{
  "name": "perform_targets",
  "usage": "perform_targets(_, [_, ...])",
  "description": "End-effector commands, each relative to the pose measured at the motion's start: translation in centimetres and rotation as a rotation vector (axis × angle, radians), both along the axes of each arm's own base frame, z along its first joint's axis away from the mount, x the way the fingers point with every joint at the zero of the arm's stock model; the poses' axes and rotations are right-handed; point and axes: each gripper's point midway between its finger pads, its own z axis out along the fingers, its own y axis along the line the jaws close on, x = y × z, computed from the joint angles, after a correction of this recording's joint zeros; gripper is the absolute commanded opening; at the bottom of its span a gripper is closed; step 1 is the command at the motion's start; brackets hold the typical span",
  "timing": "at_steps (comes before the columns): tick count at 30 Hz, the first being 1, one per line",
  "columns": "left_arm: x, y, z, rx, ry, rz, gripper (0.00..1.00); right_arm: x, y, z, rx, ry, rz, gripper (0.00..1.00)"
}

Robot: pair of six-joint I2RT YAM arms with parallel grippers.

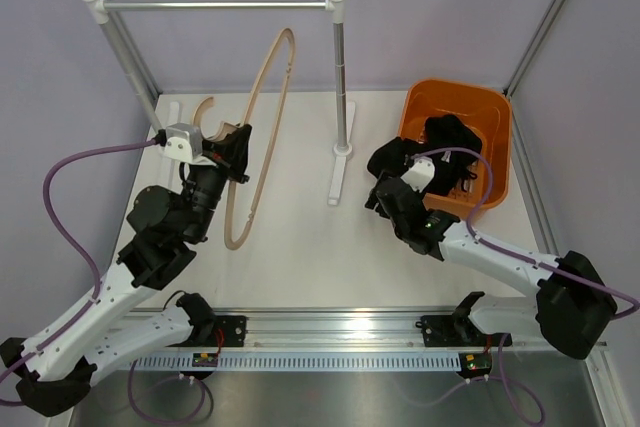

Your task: Remove the shorts from the hanger

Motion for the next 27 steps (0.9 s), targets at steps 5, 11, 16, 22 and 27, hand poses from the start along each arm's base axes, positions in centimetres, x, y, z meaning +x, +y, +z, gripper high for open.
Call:
perform_targets(5, [-0.5,1.5,2.0,-0.047,-0.044,0.038,0.0,4.0,1.9,3.1,0.085,-0.166,-0.079,0.4])
perform_targets(11, [-0.7,1.7,2.0,-0.041,-0.049,0.043,0.0,4.5,2.6,3.3,0.111,-0.166,-0.085,0.07])
perform_targets(16, [-0.7,2.0,2.4,-0.035,-0.057,0.054,0.0,4.2,3.0,7.5,0.143,-0.2,-0.041,0.0])
perform_targets(22, [-0.3,1.9,2.2,-0.034,-0.045,0.067,0.0,2.9,1.5,17.4,0.186,-0.336,-0.004,0.0])
perform_targets(27, [-0.2,1.9,2.2,-0.043,-0.022,0.069,0.0,3.2,-3.8,23.2,0.11,-0.408,-0.15,0.0])
